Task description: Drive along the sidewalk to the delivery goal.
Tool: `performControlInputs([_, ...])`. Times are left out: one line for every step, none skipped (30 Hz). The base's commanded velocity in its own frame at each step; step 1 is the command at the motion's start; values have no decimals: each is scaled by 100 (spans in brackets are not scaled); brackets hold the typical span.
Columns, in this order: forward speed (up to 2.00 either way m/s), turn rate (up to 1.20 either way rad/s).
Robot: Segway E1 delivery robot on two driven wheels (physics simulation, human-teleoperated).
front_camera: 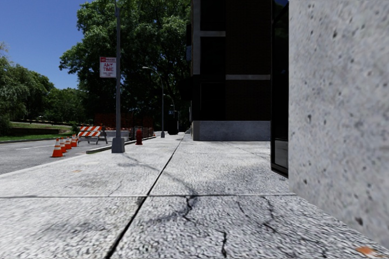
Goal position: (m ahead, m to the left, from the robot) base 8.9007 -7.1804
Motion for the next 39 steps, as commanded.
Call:
performControlInputs([153,0])
performControlInputs([153,0])
performControlInputs([153,0])
performControlInputs([153,0])
performControlInputs([153,0])
performControlInputs([153,0])
performControlInputs([153,0])
performControlInputs([153,0])
performControlInputs([153,0])
performControlInputs([153,0])
performControlInputs([153,0])
performControlInputs([153,0])
performControlInputs([153,0])
performControlInputs([153,0])
performControlInputs([153,0])
performControlInputs([153,0])
performControlInputs([153,0])
performControlInputs([153,0])
performControlInputs([153,0])
performControlInputs([153,0])
performControlInputs([153,0])
performControlInputs([153,0])
performControlInputs([153,0])
performControlInputs([153,0])
performControlInputs([153,0])
performControlInputs([153,0])
performControlInputs([153,0])
performControlInputs([153,0])
performControlInputs([153,0])
performControlInputs([153,0])
performControlInputs([153,0])
performControlInputs([153,0])
performControlInputs([153,0])
performControlInputs([153,0])
performControlInputs([153,0])
performControlInputs([153,0])
performControlInputs([153,-10])
performControlInputs([153,-60])
performControlInputs([153,-102])
